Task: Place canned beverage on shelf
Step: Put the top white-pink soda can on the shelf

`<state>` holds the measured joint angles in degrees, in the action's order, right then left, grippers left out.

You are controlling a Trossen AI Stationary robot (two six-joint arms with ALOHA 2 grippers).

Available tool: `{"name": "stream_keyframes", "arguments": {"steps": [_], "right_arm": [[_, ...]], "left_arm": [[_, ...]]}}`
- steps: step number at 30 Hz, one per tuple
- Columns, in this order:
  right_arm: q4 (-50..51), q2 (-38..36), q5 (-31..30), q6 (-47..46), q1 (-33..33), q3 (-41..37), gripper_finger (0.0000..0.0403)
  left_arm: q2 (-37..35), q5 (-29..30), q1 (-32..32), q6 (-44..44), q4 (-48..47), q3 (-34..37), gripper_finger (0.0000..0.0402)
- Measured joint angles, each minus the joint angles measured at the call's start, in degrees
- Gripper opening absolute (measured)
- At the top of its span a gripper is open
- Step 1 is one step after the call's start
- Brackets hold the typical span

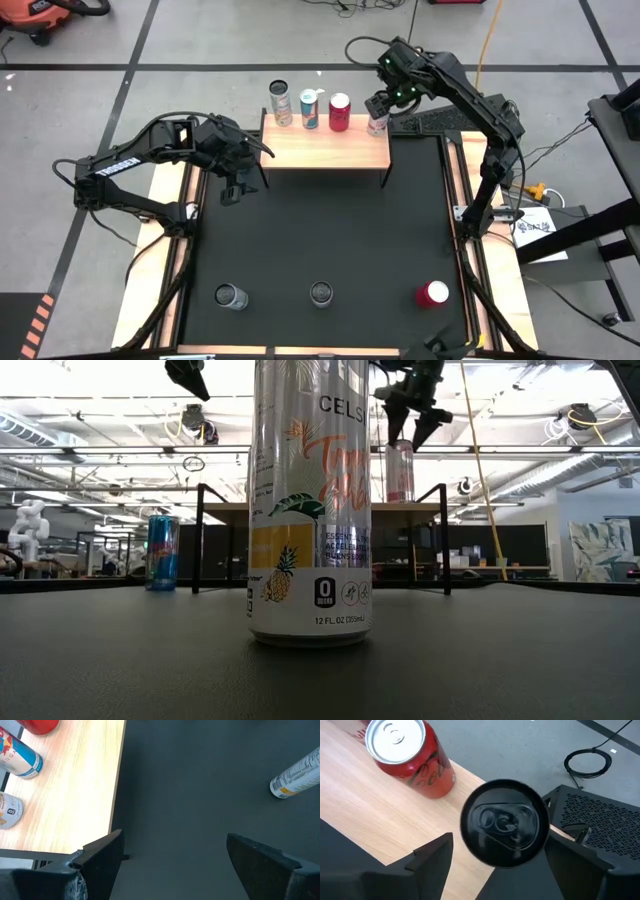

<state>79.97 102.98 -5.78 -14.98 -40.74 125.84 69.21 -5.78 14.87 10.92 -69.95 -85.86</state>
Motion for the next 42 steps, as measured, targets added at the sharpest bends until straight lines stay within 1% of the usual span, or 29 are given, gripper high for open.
{"name": "stream_keyframes", "arguments": {"steps": [23,31,35,37,42], "right_arm": [[-2.15,0.17,0.18,-2.36,0.52,0.00,0.0290],[0.16,-0.98,-0.47,-2.29,0.62,-0.01,0.0290],[0.17,-2.24,-3.31,-1.95,0.58,0.00,0.0290],[0.72,-2.98,-3.22,-1.93,0.58,0.00,0.0290],[6.40,-4.64,-3.32,-1.75,0.58,0.00,0.0290]], "left_arm": [[0.00,-0.02,0.00,0.02,0.00,0.00,0.0350],[-0.01,-0.01,0.00,0.02,0.00,0.00,0.0350],[0.00,0.00,-0.01,0.00,0.00,0.00,0.0350],[0.00,0.00,-0.01,-0.04,0.02,0.00,0.0350],[-0.02,0.00,-0.01,-0.06,0.00,0.00,0.0350]]}}
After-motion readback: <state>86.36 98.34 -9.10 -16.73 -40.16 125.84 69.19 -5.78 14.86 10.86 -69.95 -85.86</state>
